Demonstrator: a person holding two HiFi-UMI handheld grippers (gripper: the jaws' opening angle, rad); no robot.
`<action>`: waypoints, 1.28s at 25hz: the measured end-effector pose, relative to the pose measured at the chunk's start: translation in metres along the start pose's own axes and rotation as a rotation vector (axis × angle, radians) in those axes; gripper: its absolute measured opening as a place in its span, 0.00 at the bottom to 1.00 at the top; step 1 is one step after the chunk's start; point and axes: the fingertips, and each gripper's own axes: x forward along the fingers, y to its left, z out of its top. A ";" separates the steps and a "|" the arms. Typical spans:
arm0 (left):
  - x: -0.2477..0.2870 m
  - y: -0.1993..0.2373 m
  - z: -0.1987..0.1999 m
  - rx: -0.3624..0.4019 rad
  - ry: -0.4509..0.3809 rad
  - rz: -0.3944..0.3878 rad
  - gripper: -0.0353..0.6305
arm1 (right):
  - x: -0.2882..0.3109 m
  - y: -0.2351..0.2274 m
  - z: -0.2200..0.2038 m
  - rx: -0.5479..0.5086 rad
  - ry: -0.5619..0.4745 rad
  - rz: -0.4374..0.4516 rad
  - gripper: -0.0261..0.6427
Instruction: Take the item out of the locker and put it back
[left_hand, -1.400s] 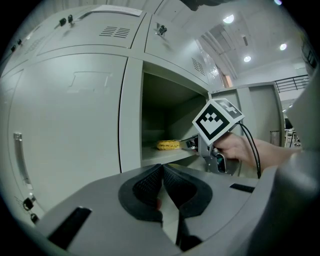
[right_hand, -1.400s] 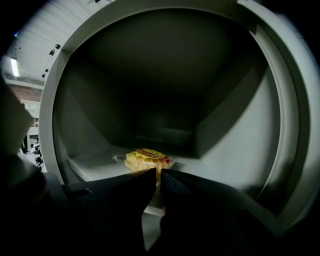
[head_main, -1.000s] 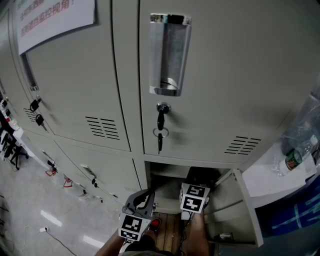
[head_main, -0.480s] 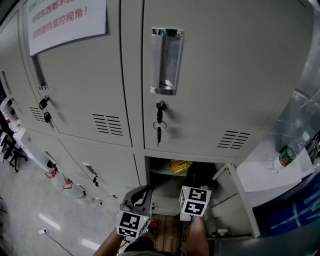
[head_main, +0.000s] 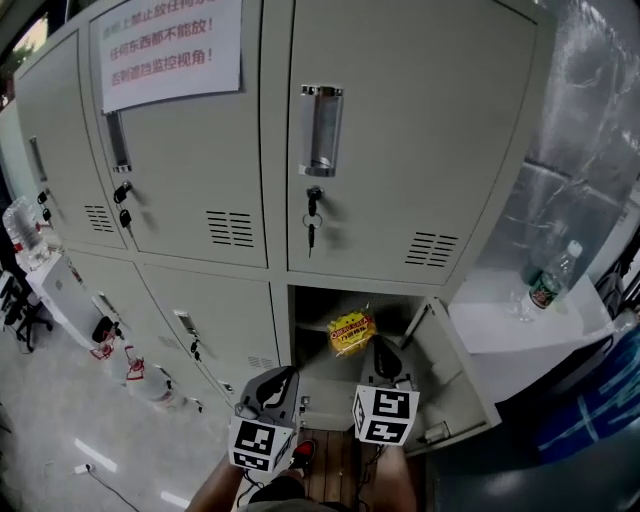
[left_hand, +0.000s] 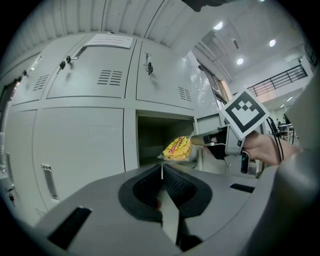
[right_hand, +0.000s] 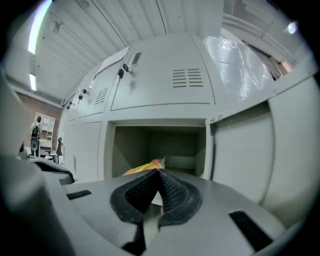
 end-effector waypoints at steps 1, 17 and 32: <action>-0.006 -0.003 0.002 0.001 -0.002 0.000 0.10 | -0.011 0.002 0.001 0.003 -0.008 0.006 0.06; -0.092 -0.047 -0.010 0.002 0.017 0.026 0.10 | -0.156 0.025 -0.034 0.026 -0.032 0.040 0.06; -0.118 -0.070 -0.017 0.006 0.016 0.041 0.10 | -0.212 0.020 -0.078 0.073 0.007 0.031 0.06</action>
